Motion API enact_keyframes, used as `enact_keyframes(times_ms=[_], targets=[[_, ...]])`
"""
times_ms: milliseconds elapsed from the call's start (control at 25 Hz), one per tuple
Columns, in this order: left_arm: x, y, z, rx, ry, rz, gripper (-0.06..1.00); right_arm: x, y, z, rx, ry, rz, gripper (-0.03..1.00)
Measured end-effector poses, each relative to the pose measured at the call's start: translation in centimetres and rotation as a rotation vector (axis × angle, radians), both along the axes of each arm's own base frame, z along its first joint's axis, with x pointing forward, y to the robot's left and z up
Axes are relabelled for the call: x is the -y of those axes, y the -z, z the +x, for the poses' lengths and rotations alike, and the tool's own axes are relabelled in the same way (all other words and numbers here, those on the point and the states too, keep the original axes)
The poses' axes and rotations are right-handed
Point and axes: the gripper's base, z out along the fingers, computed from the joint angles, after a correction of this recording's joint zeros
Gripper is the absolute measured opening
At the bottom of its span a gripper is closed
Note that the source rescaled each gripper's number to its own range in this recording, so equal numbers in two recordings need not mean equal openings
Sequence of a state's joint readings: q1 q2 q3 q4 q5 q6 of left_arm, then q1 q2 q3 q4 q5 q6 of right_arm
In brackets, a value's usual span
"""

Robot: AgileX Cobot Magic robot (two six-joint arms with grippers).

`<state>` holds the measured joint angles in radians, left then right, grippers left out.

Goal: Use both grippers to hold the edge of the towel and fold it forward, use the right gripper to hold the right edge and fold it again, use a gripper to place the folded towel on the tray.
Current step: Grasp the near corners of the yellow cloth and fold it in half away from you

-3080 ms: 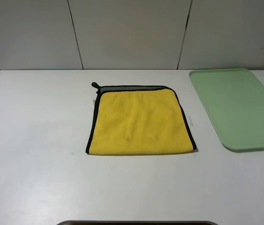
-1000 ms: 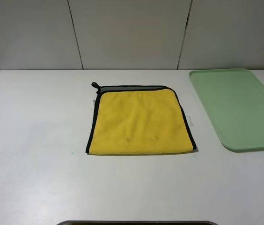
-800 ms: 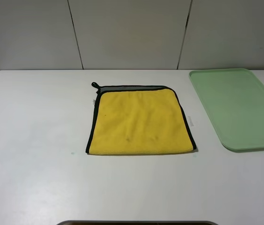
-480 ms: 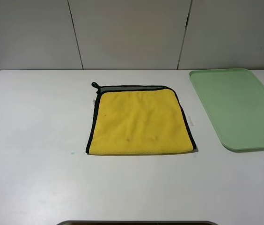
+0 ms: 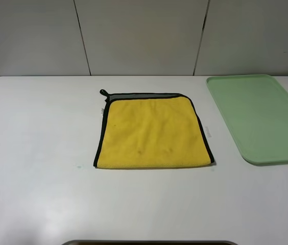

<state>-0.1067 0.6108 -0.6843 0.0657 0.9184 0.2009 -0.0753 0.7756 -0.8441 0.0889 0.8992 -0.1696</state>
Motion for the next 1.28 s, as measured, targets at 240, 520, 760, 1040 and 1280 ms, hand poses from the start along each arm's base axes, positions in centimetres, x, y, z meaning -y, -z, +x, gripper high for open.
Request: enact_keyframes(times_ms=[240, 520, 760, 1040, 1280], targets=[[1.1, -1.4, 3.2, 0.002, 0.151, 0.070, 0.98, 0.2, -1.3, 5.4, -0.060, -0.083, -0.046, 1.00], [3.6, -2.2, 8.1, -0.029, 0.350, 0.155, 0.98, -0.3, -2.3, 10.3, -0.055, -0.240, -0.064, 1.00], [5.3, -0.3, 12.3, -0.114, 0.438, 0.204, 0.98, -2.2, 0.0, 13.6, -0.096, -0.406, -0.075, 1.00], [8.7, 4.2, 15.1, -0.228, 0.649, 0.288, 0.98, -9.5, 4.6, 16.0, -0.181, -0.723, -0.207, 1.00], [10.9, 7.2, 15.9, -0.302, 0.762, 0.324, 0.98, -14.8, 8.7, 16.2, -0.280, -0.921, -0.315, 1.00]])
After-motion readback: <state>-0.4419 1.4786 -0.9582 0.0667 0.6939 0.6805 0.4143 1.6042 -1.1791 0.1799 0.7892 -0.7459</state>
